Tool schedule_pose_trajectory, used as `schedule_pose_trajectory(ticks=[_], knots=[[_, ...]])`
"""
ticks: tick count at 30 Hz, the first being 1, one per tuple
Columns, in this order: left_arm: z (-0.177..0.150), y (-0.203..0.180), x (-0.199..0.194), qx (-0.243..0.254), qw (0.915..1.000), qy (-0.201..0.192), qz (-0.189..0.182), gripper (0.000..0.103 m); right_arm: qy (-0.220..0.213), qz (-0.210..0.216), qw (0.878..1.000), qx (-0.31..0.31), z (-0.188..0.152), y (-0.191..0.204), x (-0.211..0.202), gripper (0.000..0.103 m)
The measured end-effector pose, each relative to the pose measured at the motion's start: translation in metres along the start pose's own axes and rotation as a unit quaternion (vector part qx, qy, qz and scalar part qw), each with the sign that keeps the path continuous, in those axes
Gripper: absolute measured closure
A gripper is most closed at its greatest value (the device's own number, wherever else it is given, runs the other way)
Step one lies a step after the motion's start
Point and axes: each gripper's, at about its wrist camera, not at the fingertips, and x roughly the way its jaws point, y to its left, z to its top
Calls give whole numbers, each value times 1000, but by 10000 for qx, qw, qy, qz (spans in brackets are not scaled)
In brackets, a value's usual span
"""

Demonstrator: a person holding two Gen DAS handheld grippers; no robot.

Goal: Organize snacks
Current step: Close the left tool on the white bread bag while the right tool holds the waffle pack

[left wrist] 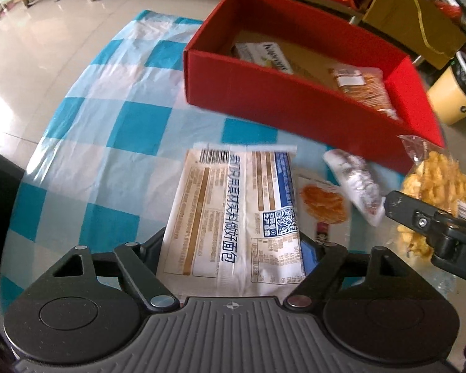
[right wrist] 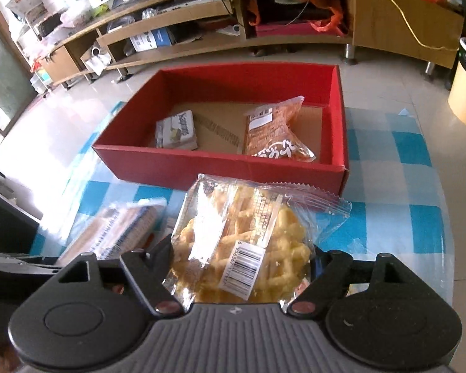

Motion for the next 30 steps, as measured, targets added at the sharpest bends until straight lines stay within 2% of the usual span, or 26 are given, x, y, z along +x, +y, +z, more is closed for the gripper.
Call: schedule_pose_trajectory(ticks=[4, 9, 12, 16, 19, 21, 23, 25, 27, 30], knots=[[-2, -7, -15, 54, 9998, -137, -155, 20, -81, -6, 10000, -33, -1, -1, -15, 27], [-5, -11, -17, 39, 9995, -30, -303, 20, -152, 33, 9999, 49, -2, -8, -27, 27], [-9, -17, -11, 245, 9997, -6, -91, 20, -190, 77, 9997, 110, -1, -13, -30, 27], [-14, -18, 11, 325, 9991, 252, 123, 19, -107, 156, 9996, 221, -3, -20, -28, 27], [-16, -21, 18, 469, 9979, 168, 414, 13, -17, 239, 9992, 317, -2, -25, -25, 27], [-15, -22, 25, 467, 9975, 177, 504, 5, 2, 297, 9990, 347, -1, -26, -24, 27], [-14, -20, 32, 388, 9972, 245, 590, 3, 4, 353, 9987, 359, -1, -24, -24, 27], [-15, -18, 32, 316, 9976, 247, 566, 7, -13, 389, 9987, 332, 0, -22, -25, 27], [-15, -18, 24, 281, 9978, 155, 580, 20, -24, 402, 9988, 291, 1, -20, -25, 27], [-16, -15, 12, 165, 9988, 99, 449, 23, -50, 419, 9988, 262, 2, -20, -27, 27]])
